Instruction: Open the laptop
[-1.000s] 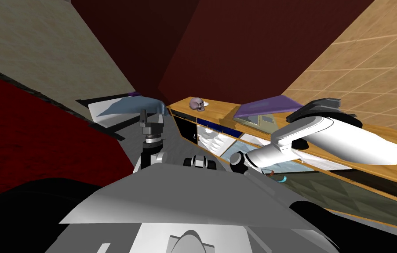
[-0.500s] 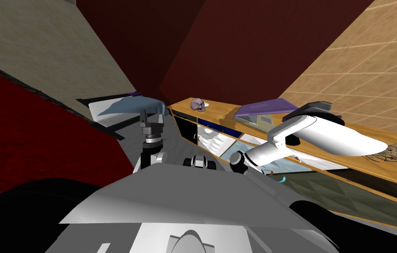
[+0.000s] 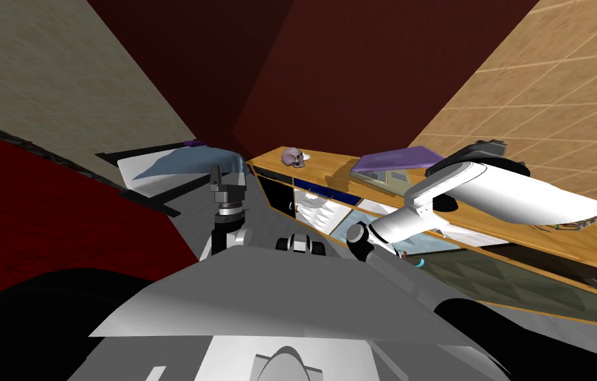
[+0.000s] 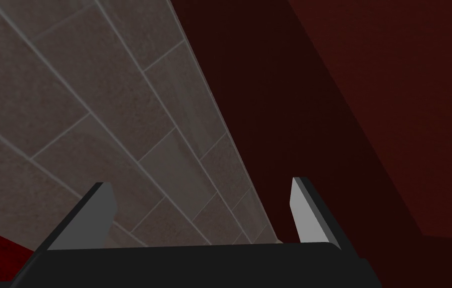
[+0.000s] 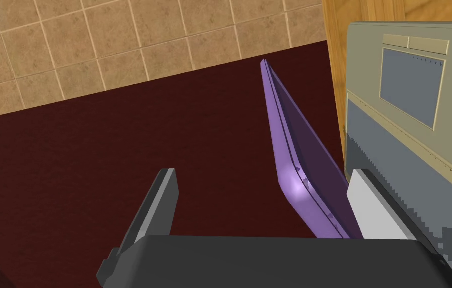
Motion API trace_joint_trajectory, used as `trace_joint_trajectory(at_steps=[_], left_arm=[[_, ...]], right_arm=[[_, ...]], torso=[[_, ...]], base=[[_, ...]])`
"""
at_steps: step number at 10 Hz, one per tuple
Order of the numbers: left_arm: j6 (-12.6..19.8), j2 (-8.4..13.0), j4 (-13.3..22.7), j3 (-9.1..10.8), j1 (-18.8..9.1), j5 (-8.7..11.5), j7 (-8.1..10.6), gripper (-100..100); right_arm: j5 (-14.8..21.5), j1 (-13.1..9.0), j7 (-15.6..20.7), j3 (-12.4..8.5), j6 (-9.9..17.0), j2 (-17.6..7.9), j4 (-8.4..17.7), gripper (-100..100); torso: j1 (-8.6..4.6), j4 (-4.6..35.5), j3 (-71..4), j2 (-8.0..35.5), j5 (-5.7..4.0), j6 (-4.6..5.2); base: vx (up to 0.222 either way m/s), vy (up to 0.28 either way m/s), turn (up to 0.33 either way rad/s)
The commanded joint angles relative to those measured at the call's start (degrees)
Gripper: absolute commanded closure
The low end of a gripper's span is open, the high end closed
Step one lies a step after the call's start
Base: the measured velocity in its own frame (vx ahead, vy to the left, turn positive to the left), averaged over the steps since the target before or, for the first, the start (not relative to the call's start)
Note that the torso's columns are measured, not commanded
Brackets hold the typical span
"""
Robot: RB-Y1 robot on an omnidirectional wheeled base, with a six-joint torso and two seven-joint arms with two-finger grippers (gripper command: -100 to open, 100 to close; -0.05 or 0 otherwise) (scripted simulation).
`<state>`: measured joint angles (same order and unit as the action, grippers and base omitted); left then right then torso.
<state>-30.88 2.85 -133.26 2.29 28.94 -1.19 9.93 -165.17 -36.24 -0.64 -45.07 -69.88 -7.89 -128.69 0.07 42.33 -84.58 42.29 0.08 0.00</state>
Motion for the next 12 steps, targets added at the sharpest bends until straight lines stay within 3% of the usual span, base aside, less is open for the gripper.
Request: trace_joint_trajectory(at_steps=[1,5,6,7,12], left_arm=[[0.0,0.0,0.0,0.00,0.0,0.0,0.00,0],[0.0,0.0,0.0,0.00,0.0,0.0,0.00,0],[0.0,0.0,0.0,0.00,0.0,0.0,0.00,0],[0.0,0.0,0.0,0.00,0.0,0.0,0.00,0],[0.0,0.0,0.0,0.00,0.0,0.0,0.00,0]], right_arm=[[-0.2,-2.1,0.8,0.1,-3.1,-1.8,-0.3,-100],[-0.6,-5.3,1.9,0.0,-7.9,-4.6,-0.9,-100],[-0.6,-4.8,1.8,-0.1,-7.3,-4.2,-0.8,-100],[-0.5,-4.9,1.9,0.0,-7.5,-4.3,-0.8,0],[-0.5,-4.9,1.8,0.0,-7.5,-4.3,-0.8,0]], torso=[[0.02,0.0,0.0,0.0,0.00,0.01],[0.02,0.1,0.1,0.1,0.02,0.03],[0.03,0.0,0.1,0.1,0.02,0.00],[-0.02,0.0,0.1,0.1,-0.04,0.00],[-0.07,-0.1,0.0,0.0,-0.08,0.00]], base=[[0.022,0.009,-0.028],[0.023,0.008,-0.024],[0.011,0.002,-0.005],[0.000,0.000,0.000],[0.000,0.000,0.000]])
